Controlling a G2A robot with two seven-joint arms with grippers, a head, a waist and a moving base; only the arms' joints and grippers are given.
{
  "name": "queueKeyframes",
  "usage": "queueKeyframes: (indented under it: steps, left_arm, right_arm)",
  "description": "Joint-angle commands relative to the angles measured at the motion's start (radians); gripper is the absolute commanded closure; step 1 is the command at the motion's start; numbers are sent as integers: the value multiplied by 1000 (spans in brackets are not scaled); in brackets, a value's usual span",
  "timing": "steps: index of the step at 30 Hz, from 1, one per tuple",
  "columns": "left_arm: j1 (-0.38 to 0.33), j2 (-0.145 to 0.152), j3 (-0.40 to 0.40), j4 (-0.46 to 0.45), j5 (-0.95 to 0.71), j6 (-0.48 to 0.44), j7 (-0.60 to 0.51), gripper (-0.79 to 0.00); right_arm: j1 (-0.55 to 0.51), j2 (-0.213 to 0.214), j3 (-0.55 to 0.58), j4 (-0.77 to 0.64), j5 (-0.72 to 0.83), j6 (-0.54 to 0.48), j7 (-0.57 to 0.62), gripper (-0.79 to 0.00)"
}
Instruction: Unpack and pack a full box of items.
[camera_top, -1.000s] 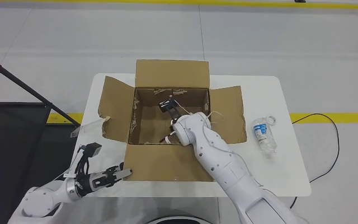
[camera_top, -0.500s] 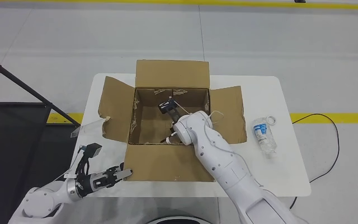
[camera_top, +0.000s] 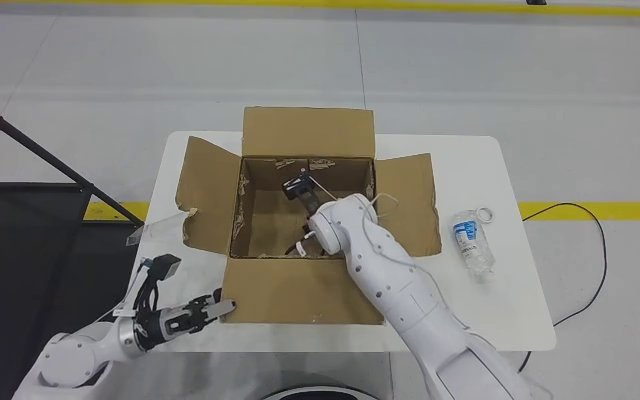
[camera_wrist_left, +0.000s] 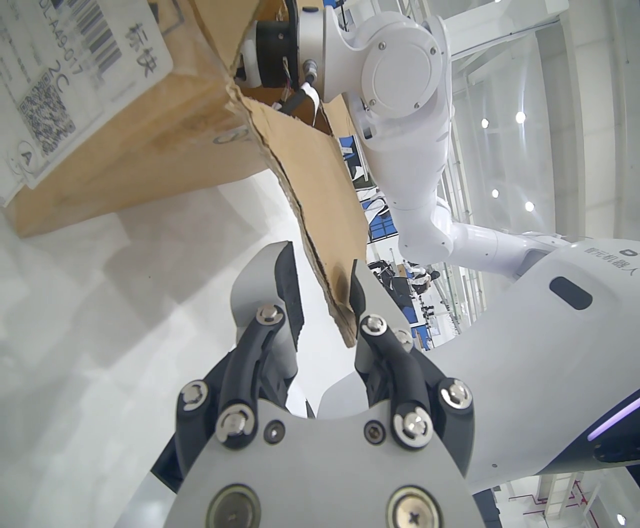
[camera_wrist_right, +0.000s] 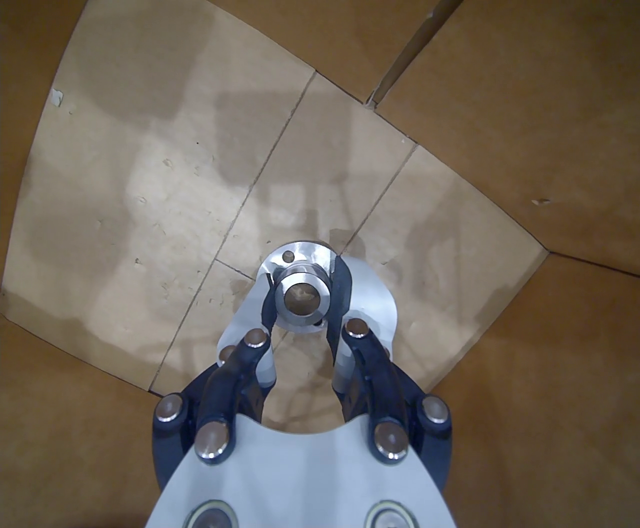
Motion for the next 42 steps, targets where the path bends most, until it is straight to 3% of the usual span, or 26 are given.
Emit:
queueKeyframes:
  steps: [1, 5, 7, 8, 15, 17, 19, 20, 33, 42]
  left_arm:
    - [-2, 1, 0, 2, -2, 0, 1, -299]
    - [-5, 3, 2, 4, -7, 1, 1, -299]
    - [-7, 4, 3, 6, -8, 1, 1, -299]
    - [-8, 5, 4, 6, -9, 2, 1, -299]
    - [-16, 8, 8, 6, -3, 5, 9, -345]
    - [-18, 8, 9, 5, -2, 6, 12, -428]
    - [-20, 9, 9, 4, -2, 8, 13, -711]
    - [-22, 10, 8, 4, -2, 10, 14, -785]
    - [-16, 17, -64, 22, -54, 4, 65, -785]
    - [-15, 18, -66, 23, -57, 3, 66, -785]
  right_arm:
    - [6, -2, 0, 14, 4, -2, -2, -259]
    - [19, -8, -2, 40, 10, -6, -7, -188]
    - [24, -10, 0, 47, 15, -7, -10, -28]
    - [26, -11, 1, 49, 16, -8, -12, 0]
    - [17, -5, 30, -4, 29, -42, -14, 0]
    - [3, 0, 44, -48, 31, -57, -7, 0]
    - [-17, 8, 64, -109, 40, -84, 5, 0]
    - [-30, 13, 75, -144, 41, -96, 15, 0]
    - [-277, 87, 294, -741, 72, -278, 149, 0]
    - [-466, 127, 512, -1092, 36, -258, 128, 0]
